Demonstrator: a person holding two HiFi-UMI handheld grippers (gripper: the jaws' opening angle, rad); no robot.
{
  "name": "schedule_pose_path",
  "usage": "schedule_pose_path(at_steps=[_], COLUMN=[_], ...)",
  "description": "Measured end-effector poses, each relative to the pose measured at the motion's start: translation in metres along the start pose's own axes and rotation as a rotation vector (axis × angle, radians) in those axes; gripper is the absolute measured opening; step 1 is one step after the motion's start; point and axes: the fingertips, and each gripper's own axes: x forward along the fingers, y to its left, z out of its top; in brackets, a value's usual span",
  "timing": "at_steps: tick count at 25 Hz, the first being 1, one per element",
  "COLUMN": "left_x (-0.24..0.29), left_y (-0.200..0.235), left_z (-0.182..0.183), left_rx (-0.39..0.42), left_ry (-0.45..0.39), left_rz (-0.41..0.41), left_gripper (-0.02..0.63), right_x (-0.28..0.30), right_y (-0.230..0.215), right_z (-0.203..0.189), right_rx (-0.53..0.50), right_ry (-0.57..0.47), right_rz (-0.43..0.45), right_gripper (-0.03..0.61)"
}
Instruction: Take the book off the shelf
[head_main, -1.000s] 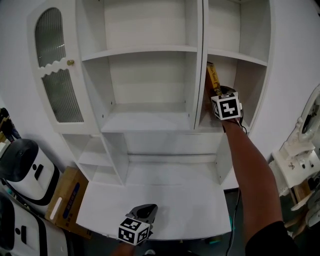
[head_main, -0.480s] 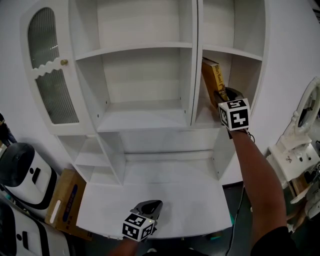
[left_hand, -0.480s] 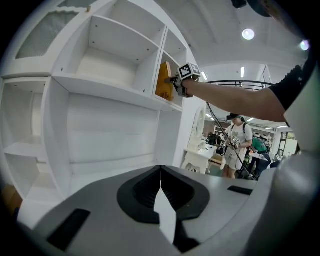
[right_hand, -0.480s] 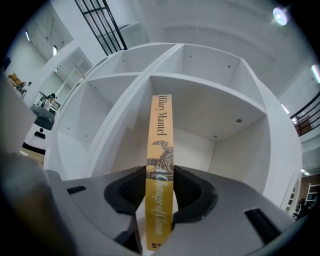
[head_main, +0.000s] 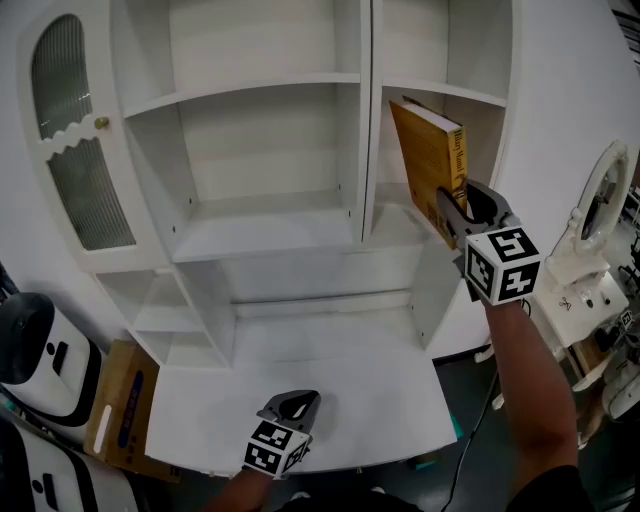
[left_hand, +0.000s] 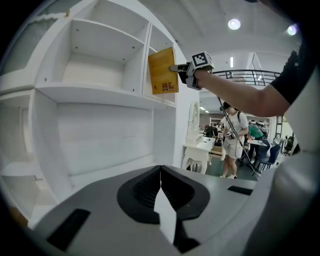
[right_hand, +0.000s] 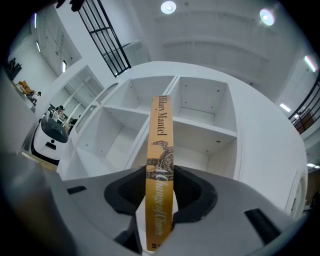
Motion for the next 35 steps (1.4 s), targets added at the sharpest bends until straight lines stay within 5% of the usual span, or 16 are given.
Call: schedule_pose_path(at_steps=[7, 13, 18, 35], left_x=[0.016, 0.021, 0.022, -0.013], left_y=[-0.009, -0.016, -0.017, 0.019], left_z=[0.002, 0.006, 0.004, -0.066], left_rx=[-0.062, -0.015, -0.055, -0.153], left_ry=[-0.015, -0.02, -0.034, 0.066], left_rz=[-0.064, -0.065, -0.094, 0.022], left_gripper=[0.011, 0.011, 0.011, 0.011], right_x=[-0.069, -0.112, -0.13, -0.162], right_y=[0.021, 0.046, 0.076, 0.227], right_z=[0.03, 0.02, -0.027, -0.249], right_rx=[0.034, 0.142, 0.293, 0.803], right_ry=[-0.104, -0.101, -0.033, 0.423], right_rz=[0.057, 0.127, 0.194, 0.477], right_gripper=[0.156, 0.156, 0.156, 0.156])
